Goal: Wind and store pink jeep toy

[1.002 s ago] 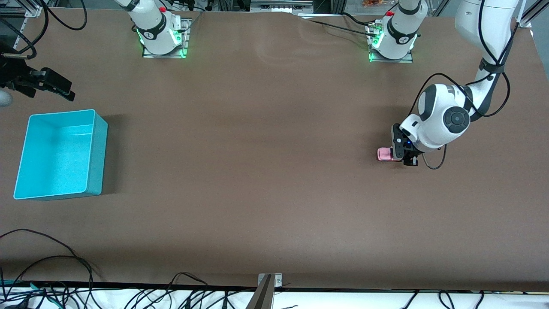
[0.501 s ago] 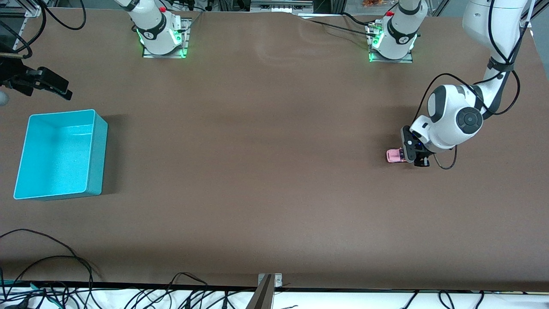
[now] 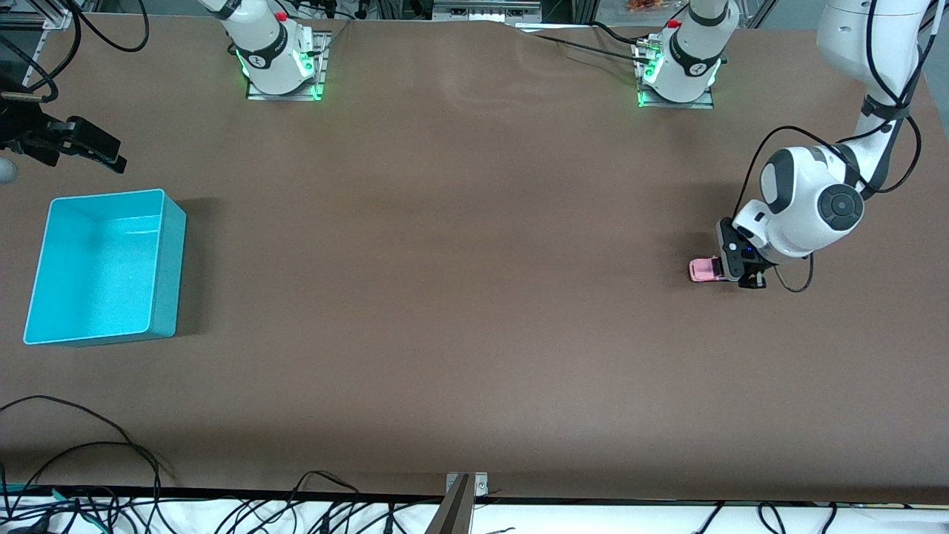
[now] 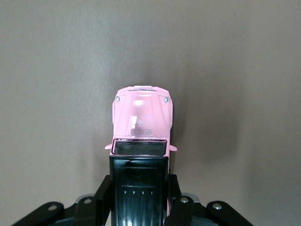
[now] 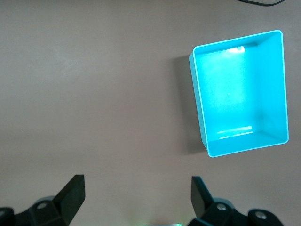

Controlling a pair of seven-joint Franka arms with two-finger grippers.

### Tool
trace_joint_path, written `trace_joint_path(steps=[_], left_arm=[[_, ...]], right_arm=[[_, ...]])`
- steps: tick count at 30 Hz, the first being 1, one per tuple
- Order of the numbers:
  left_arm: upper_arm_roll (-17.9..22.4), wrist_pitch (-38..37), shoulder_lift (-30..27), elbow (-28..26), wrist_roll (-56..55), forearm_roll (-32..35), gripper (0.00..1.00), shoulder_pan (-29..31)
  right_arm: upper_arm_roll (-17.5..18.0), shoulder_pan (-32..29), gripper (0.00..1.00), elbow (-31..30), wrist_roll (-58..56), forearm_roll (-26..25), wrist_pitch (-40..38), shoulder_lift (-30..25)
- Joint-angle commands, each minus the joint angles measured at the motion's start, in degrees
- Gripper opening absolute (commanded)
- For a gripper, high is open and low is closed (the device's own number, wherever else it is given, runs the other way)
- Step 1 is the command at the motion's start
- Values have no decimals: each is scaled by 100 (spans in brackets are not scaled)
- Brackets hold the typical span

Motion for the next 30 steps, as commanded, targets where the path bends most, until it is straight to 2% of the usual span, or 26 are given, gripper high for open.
trace_joint_path(steps=[1,17,30], left_arm=[[65,490,649,76,304,-3,0,211],[285,648,728,103,1288,-21,0,563],[479,684,728,111,1596,-38,0,669]], right_arm=[[16,1,100,-120,-18,-48,-7,-74],[-2,1,100,-217,-18,-30,37,-118],[-10,-8,100,-217,-18,-30,28,-118]])
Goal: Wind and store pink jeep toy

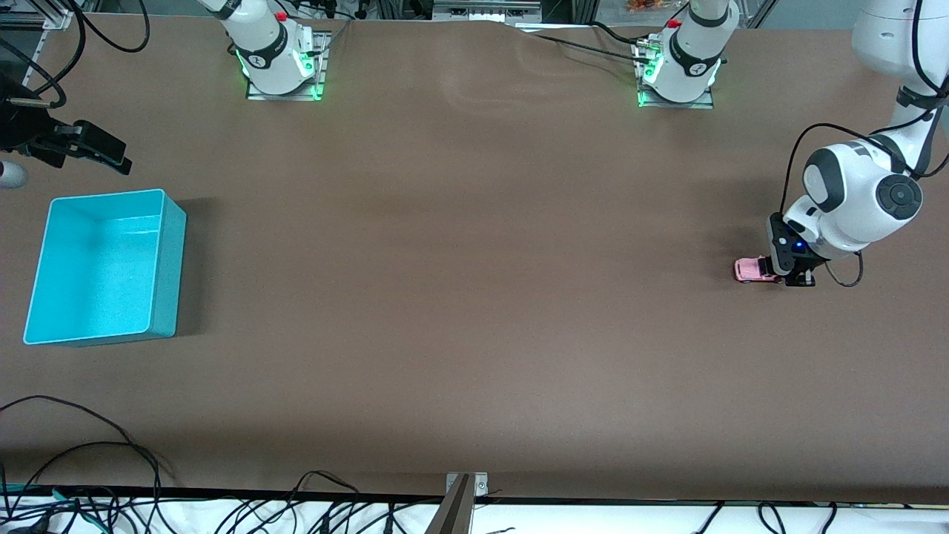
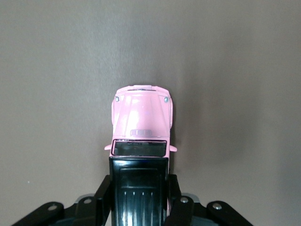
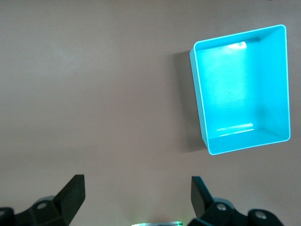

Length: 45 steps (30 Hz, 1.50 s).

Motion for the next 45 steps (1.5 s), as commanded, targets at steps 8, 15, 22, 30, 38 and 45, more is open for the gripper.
trace_joint_path(steps=[8,15,22,30,38,45], left_arm=[[46,220,599,94,165,-83,0,53],[38,202,547,164,191,-83,97,36],[-15,-122,353,278,209,-83,100,-17],[-15,-1449,160,884,235,-74,100,-87],[-15,-2759,19,1736,227,-65,100,-149],[-15,-2778,-244,1922,156,-91,100,-281]], right_arm=[[-9,1,100,-130,-24,-30,6,-125],[9,1,100,-121,-15,-22,-20,-125],[9,1,100,-121,-24,-22,-20,-125],[9,1,100,-130,-32,-22,-20,-125],[0,1,100,-130,-103,-13,-20,-134],[-9,-8,100,-130,-41,-13,-64,-134]])
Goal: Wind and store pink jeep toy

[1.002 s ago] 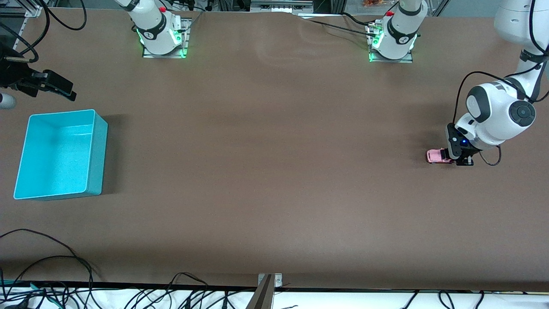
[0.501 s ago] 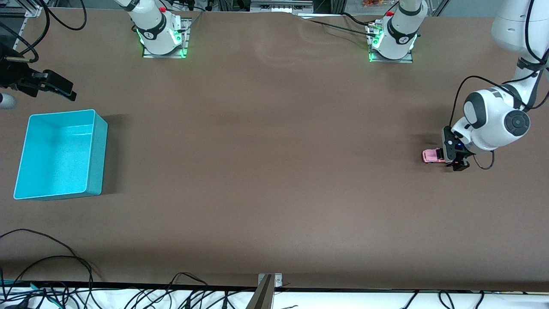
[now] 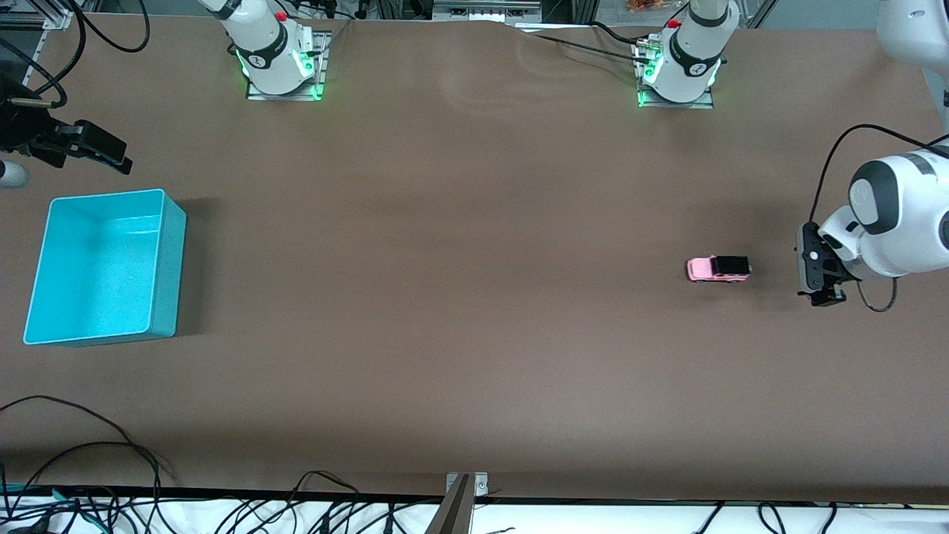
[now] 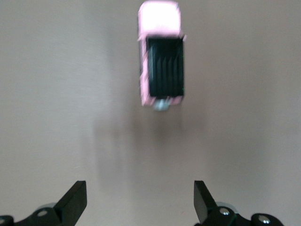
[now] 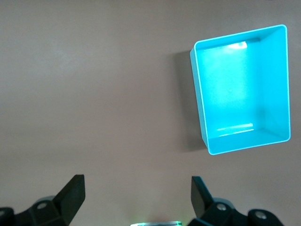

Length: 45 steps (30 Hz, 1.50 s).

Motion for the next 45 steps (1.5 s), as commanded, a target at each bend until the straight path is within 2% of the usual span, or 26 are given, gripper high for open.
trace_joint_path(steps=[1,4,10,17,26,36,45], left_arm=[[30,-116,-244,90,78,-100,100,-127],[30,50,-297,90,78,-91,100,-180],[30,920,-333,29,95,-12,100,-216],[30,956,-490,37,104,-65,100,-216],[30,605,-815,37,52,-82,100,-251],[39,25,-1360,46,-941,-3,100,-470],[30,-722,-1931,55,-2716,23,100,-576]], right_arm=[[-10,-8,100,-120,-6,-13,-58,-132],[-18,-8,100,-120,20,-13,-58,-123],[-27,-8,100,-120,-76,-13,-41,-123],[-18,-8,100,-217,20,-4,12,-123],[-18,1,100,-226,21,5,30,-123],[-18,1,100,-463,3,154,240,-123],[-18,-8,100,-560,-76,163,328,-123]])
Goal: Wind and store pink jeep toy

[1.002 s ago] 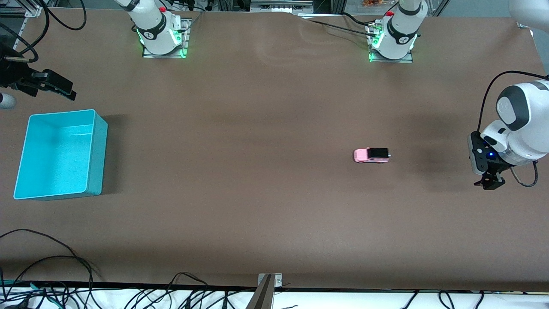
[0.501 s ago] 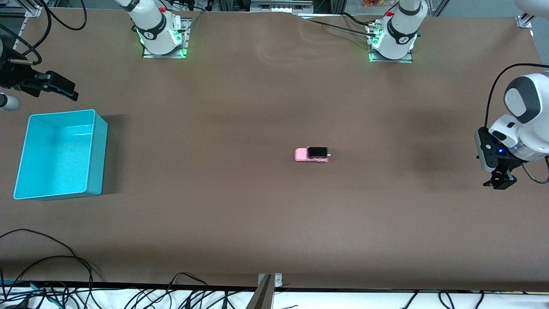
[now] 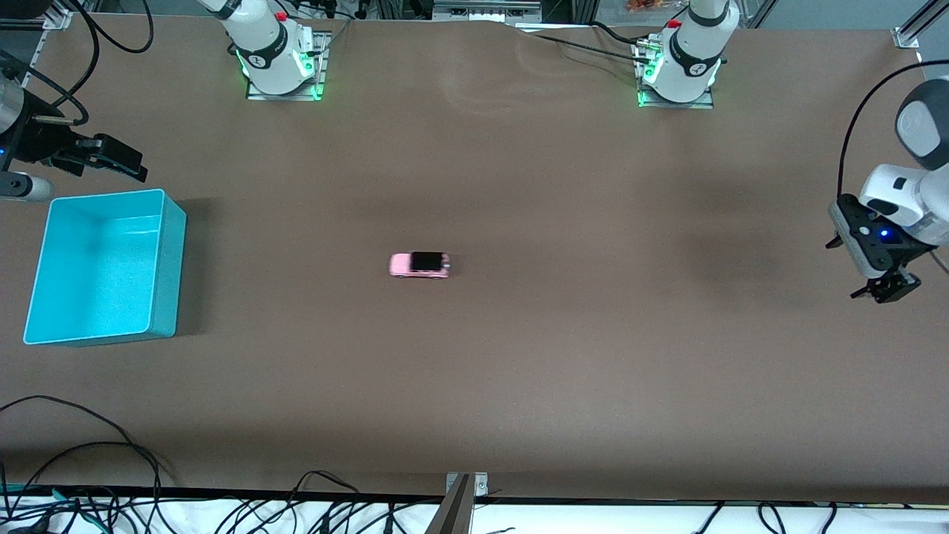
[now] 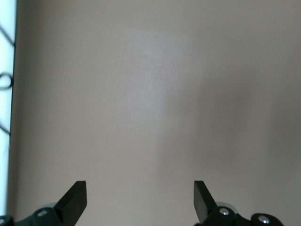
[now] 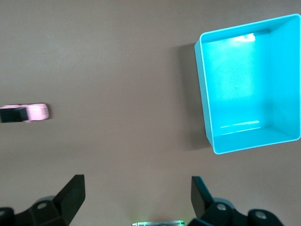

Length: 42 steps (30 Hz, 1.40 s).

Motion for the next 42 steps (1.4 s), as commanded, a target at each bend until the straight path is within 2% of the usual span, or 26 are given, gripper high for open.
trace_joint_path(steps=[1,12,20,28,33,39,42], left_arm=[[31,-420,-449,-73,-1001,66,100,-143],[-145,-1185,-932,-46,-3532,418,100,-240],[-268,-1545,-1082,59,-4684,445,100,-240],[-312,-1739,-1073,226,-5203,445,100,-240],[-470,-2300,-1073,568,-5861,445,100,-231],[-602,-2908,-1073,964,-6609,287,100,-204],[-593,-2987,-1082,1008,-6794,-73,100,-178]], right_arm=[[-2,-16,100,-193,-75,107,105,-124],[15,-7,100,-562,-75,107,439,-177],[68,11,100,-1063,-128,107,905,-203],[68,11,100,-1555,-804,116,1598,-203],[68,11,100,-1801,-839,107,1889,-203],[59,11,100,-2056,-2051,116,2187,-195],[42,2,100,-2302,-2499,116,2469,-195]])
